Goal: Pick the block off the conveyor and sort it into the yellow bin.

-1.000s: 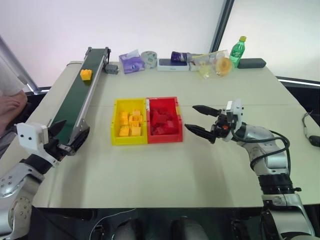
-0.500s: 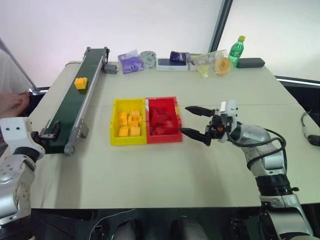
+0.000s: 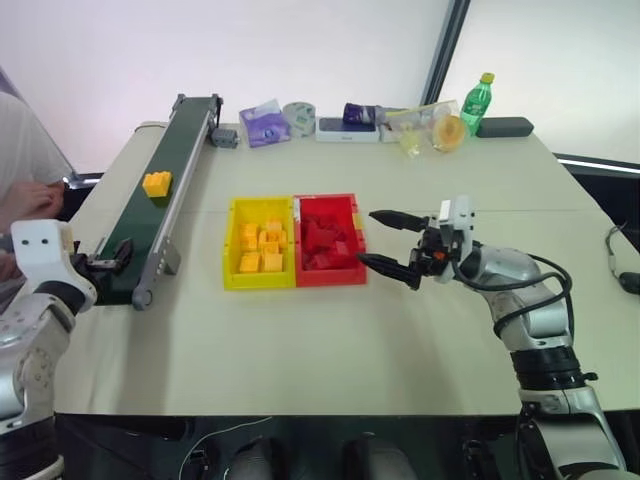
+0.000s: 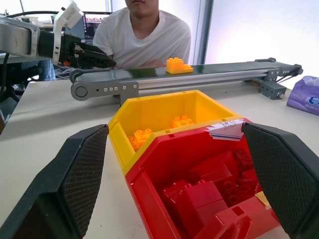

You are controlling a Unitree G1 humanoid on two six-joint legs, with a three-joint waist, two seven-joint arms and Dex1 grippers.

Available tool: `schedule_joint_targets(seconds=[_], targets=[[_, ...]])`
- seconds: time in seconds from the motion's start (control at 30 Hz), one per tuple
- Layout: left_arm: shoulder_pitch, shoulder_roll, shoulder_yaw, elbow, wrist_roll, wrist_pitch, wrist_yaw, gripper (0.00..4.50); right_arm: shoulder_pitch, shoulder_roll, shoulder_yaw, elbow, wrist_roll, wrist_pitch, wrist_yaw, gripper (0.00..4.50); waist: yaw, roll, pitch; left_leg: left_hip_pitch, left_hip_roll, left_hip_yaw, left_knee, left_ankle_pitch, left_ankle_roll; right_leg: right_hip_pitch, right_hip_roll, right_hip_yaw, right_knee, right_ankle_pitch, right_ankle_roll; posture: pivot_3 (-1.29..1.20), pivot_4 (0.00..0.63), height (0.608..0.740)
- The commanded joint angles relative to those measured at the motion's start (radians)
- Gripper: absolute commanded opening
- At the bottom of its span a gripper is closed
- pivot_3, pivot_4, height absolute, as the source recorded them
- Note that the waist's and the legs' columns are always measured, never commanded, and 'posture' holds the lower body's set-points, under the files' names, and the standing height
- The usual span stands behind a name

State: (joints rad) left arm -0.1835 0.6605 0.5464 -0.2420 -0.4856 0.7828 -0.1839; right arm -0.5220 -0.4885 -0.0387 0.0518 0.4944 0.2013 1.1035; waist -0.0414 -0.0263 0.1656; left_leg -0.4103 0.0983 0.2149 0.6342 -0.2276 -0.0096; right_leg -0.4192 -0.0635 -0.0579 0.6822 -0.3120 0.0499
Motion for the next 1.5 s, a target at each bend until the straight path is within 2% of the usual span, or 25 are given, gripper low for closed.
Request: schedule_joint_targets(seconds=[0.03,0.57,1.03,1.13,1.23,1.3,1.5], targets=[[-0.033,0.024,-0.001,-0.008,-0.021,0.062,-0.018,4.50,-0.022,0.003,-0.010,-0.029,0.008,-0.016,-0.003,4.43,0.000,0.000,0.000,0.000,0.000,0.000,0.000,0.000,0.000,0.000,0.000,0.000,0.000,0.000,0.000,0.00,0.150,0.740],[-0.107,0.026,-0.017,0.064,0.023,0.049,-0.042,4.50,-0.008,0.004,-0.011,-0.043,0.007,-0.020,-0.020,4.43,0.000,0.000,0.000,0.000,0.000,0.000,0.000,0.000,0.000,0.000,0.000,0.000,0.000,0.000,0.000,0.00,0.150,0.740],[-0.115,-0.016,-0.048,0.078,0.024,0.051,-0.056,4.50,-0.003,0.002,-0.014,-0.057,0.009,-0.020,-0.033,4.43,0.000,0.000,0.000,0.000,0.000,0.000,0.000,0.000,0.000,0.000,0.000,0.000,0.000,0.000,0.000,0.00,0.150,0.740],[-0.113,-0.034,-0.035,0.078,-0.003,0.089,-0.055,3.66,-0.002,-0.001,-0.016,-0.059,0.010,-0.020,-0.033,4.50,0.000,0.000,0.000,0.000,0.000,0.000,0.000,0.000,0.000,0.000,0.000,0.000,0.000,0.000,0.000,0.00,0.150,0.740],[-0.110,-0.056,-0.022,0.074,-0.016,0.094,-0.044,2.11,-0.006,-0.003,-0.018,-0.056,0.011,-0.020,-0.034,4.50,0.000,0.000,0.000,0.000,0.000,0.000,0.000,0.000,0.000,0.000,0.000,0.000,0.000,0.000,0.000,0.00,0.150,0.740],[-0.108,-0.056,-0.016,0.067,-0.007,0.075,-0.035,1.32,-0.009,-0.004,-0.020,-0.053,0.012,-0.019,-0.035,4.50,0.000,0.000,0.000,0.000,0.000,0.000,0.000,0.000,0.000,0.000,0.000,0.000,0.000,0.000,0.000,0.00,0.150,0.740],[-0.123,-0.050,0.010,0.033,-0.026,0.061,-0.033,1.37,-0.011,-0.002,-0.019,-0.042,0.008,-0.025,-0.034,4.50,0.000,0.000,0.000,0.000,0.000,0.000,0.000,0.000,0.000,0.000,0.000,0.000,0.000,0.000,0.000,0.00,0.150,0.740]])
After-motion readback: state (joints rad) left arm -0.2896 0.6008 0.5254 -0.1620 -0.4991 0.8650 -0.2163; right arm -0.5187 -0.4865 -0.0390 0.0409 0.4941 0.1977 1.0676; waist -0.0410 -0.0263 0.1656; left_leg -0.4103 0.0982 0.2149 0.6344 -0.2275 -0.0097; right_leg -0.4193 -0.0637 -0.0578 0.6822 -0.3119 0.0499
